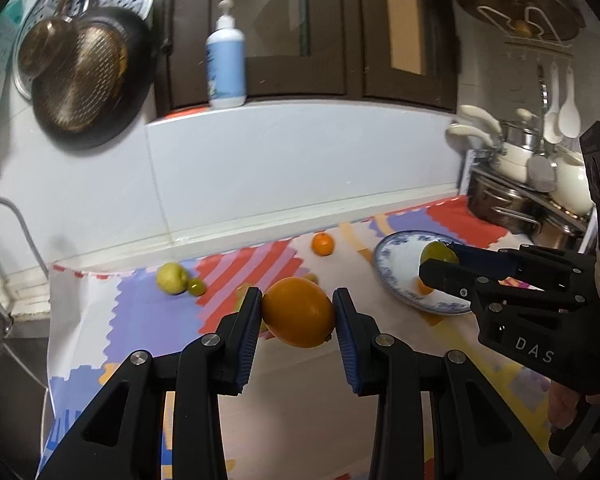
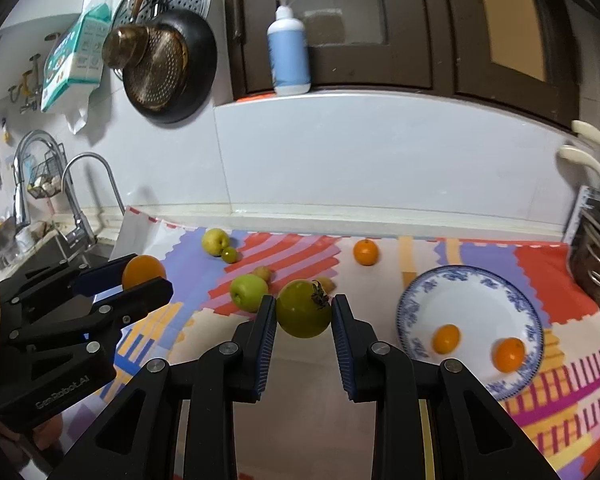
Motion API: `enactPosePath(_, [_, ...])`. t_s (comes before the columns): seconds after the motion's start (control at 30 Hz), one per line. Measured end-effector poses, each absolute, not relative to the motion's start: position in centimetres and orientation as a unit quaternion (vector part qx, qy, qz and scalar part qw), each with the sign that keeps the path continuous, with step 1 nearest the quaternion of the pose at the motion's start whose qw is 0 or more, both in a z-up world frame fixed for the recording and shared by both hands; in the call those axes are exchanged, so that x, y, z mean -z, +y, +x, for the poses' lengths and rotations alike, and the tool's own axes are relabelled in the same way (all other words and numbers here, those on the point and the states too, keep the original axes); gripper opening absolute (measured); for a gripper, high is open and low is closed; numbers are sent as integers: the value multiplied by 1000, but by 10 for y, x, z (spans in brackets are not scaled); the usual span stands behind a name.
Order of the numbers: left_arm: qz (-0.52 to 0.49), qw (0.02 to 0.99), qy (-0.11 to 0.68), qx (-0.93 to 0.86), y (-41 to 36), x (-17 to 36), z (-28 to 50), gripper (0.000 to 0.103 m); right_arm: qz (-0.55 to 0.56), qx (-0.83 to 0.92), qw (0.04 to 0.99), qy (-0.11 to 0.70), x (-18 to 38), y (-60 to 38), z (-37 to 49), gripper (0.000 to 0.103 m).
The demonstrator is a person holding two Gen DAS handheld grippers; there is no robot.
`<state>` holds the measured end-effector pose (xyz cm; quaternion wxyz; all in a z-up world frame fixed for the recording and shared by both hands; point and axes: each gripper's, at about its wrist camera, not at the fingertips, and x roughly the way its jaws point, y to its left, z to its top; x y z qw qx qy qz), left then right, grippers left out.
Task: Organize fruits
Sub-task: 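Carry both fruits over the white plate and open both tools to release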
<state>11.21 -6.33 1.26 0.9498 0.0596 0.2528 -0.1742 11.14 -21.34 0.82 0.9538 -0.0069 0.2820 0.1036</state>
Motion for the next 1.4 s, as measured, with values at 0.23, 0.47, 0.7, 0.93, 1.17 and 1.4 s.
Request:
enactPosePath(0.23, [69, 949, 231, 202, -99, -24, 108, 36, -2, -70, 960, 273, -17, -244, 93, 29])
enactPosePath(0.47, [73, 944, 220, 233, -137, -32, 117, 36, 11, -36, 962, 270, -20, -280, 88, 29])
enactPosePath(0.7, [76, 938, 220, 256, -170, -33, 136, 36, 13, -11, 963, 269, -24, -311, 96, 29])
enactPosePath(0.93, [80, 927, 244, 274, -203, -24, 167, 36, 16, 6, 961, 277, -20, -341, 119, 29])
enactPosePath(1.17, [92, 915, 275, 280, -232, -4, 208, 36, 27, 19, 955, 295, -4, -366, 149, 29])
enactPosePath(1.4, [104, 898, 314, 290, -259, 25, 247, 36, 36, 27, 946, 320, 19, -389, 181, 29])
